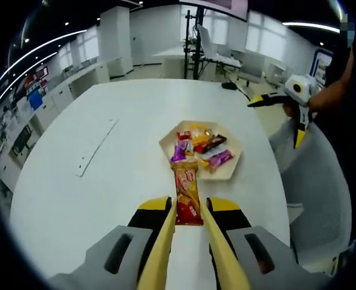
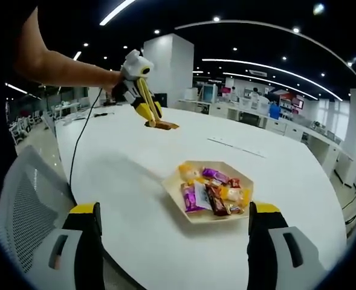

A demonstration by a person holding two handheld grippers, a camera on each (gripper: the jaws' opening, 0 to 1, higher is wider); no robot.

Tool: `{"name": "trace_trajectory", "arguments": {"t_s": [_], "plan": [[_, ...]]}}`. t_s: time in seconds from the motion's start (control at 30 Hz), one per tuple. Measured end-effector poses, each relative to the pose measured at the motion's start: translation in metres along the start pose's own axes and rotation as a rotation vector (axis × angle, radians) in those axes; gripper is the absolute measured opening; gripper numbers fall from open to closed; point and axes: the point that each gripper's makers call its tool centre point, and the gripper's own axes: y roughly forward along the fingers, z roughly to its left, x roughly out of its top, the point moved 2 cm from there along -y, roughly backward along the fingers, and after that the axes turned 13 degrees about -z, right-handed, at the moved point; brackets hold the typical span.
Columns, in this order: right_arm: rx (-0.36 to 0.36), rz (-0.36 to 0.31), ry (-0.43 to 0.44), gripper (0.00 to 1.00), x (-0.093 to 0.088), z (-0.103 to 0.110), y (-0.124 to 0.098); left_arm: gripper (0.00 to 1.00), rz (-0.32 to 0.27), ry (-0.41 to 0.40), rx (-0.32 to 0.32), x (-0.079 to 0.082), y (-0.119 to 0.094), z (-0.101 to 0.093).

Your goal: Place the target food into the container with the food tongs after gripping and lifting it, then release it inside without dropping or visibly crushing the food.

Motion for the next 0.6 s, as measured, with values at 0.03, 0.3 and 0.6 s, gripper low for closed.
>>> {"name": "trace_trajectory", "arguments": {"t_s": [0.03, 0.3, 0.6], "plan": [[0.001, -0.001, 0.000, 1.00, 0.0002, 0.0006, 0.0000, 0.19, 0.001, -0.002, 0.001, 0.0000, -0.0007, 0.0000], [0.008, -0.004, -0.005, 1.00, 0.0011, 0.0030, 0.0003, 0.19, -0.003, 0.002, 0.009, 0.0039, -0.0070, 0.0002], [0.014, 0.000, -0.023, 1.00, 0.0013, 0.0048, 0.0006, 0.19, -0.006, 0.005, 0.012, 0.0098, -0.0051, -0.0021]]}}
